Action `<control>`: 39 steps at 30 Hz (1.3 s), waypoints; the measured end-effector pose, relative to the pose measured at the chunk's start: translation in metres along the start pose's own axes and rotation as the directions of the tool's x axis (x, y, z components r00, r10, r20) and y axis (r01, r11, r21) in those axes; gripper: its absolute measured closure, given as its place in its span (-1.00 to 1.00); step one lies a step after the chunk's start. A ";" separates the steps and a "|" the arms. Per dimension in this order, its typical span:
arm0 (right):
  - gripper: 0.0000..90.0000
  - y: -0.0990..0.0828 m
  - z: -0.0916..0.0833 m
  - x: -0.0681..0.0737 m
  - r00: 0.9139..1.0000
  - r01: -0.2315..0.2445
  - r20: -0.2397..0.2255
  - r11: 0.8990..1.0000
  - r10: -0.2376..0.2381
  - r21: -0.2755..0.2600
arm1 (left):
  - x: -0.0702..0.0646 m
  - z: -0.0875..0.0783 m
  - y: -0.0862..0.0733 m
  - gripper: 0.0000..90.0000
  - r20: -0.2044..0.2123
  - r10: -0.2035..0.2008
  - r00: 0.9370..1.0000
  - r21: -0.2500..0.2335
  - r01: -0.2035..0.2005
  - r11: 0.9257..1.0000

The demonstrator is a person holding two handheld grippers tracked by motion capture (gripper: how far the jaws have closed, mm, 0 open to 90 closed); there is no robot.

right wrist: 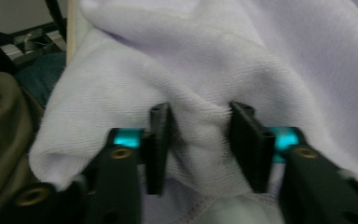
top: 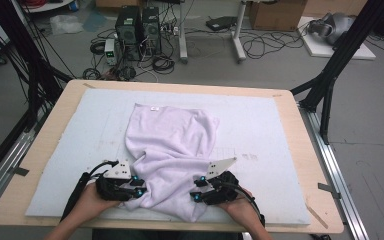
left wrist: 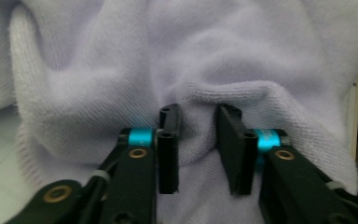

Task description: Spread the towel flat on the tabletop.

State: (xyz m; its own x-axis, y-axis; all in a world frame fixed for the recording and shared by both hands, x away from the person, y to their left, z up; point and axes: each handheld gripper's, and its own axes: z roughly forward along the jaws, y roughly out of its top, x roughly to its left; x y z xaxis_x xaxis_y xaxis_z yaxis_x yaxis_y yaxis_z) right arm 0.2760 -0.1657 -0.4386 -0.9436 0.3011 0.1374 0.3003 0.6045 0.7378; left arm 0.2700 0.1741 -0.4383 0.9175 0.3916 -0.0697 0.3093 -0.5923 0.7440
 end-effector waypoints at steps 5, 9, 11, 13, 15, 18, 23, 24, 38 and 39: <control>0.74 0.005 -0.008 0.000 1.000 0.019 -0.003 1.000 -0.019 0.002 | 0.003 -0.011 0.007 0.88 -0.014 -0.018 1.000 -0.039 0.017 0.999; 0.74 0.017 -0.034 -0.002 1.000 0.019 0.023 0.998 -0.017 -0.068 | 0.012 -0.031 0.020 0.89 -0.013 -0.054 0.998 -0.125 0.052 0.991; 0.75 0.026 -0.048 -0.008 0.998 0.022 0.055 0.995 -0.016 -0.101 | 0.018 -0.039 0.029 0.90 -0.009 -0.083 0.997 -0.168 0.080 0.983; 0.75 0.037 -0.058 -0.014 0.996 0.022 0.085 0.993 -0.012 -0.117 | 0.026 -0.041 0.041 0.90 -0.040 -0.086 0.996 -0.172 0.078 0.982; 0.75 0.048 -0.059 -0.025 0.992 0.022 0.128 0.995 -0.009 -0.099 | 0.037 -0.034 0.052 0.90 -0.087 -0.097 0.992 -0.160 0.082 0.984; 0.75 0.054 -0.048 -0.052 0.985 -0.019 0.168 0.999 0.026 -0.046 | 0.058 -0.015 0.060 0.90 -0.121 -0.131 0.984 -0.130 0.115 0.985; 0.73 0.041 -0.020 -0.096 0.977 -0.157 0.146 0.988 0.157 -0.016 | 0.091 0.022 0.049 0.87 -0.123 -0.216 0.969 -0.062 0.209 0.976; 0.72 0.040 -0.016 -0.101 0.976 -0.171 0.135 0.985 0.173 -0.027 | 0.096 0.025 0.047 0.84 -0.112 -0.231 0.967 -0.066 0.224 0.972; 0.33 0.034 -0.061 -0.073 0.977 -0.092 0.180 0.985 0.117 -0.144 | 0.078 -0.033 0.048 0.10 -0.154 -0.235 0.960 -0.162 0.210 0.964; 0.32 0.033 -0.063 -0.067 0.980 -0.074 0.173 0.987 0.098 -0.142 | 0.073 -0.036 0.047 0.06 -0.142 -0.226 0.964 -0.167 0.201 0.965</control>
State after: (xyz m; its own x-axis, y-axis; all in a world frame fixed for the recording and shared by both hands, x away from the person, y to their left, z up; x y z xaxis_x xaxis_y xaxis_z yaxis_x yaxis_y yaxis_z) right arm 0.3408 -0.2123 -0.3818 -0.8712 0.4821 0.0926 0.3463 0.4698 0.8120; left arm 0.3427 0.2000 -0.3847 0.7791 0.6109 -0.1408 0.4413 -0.3749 0.8153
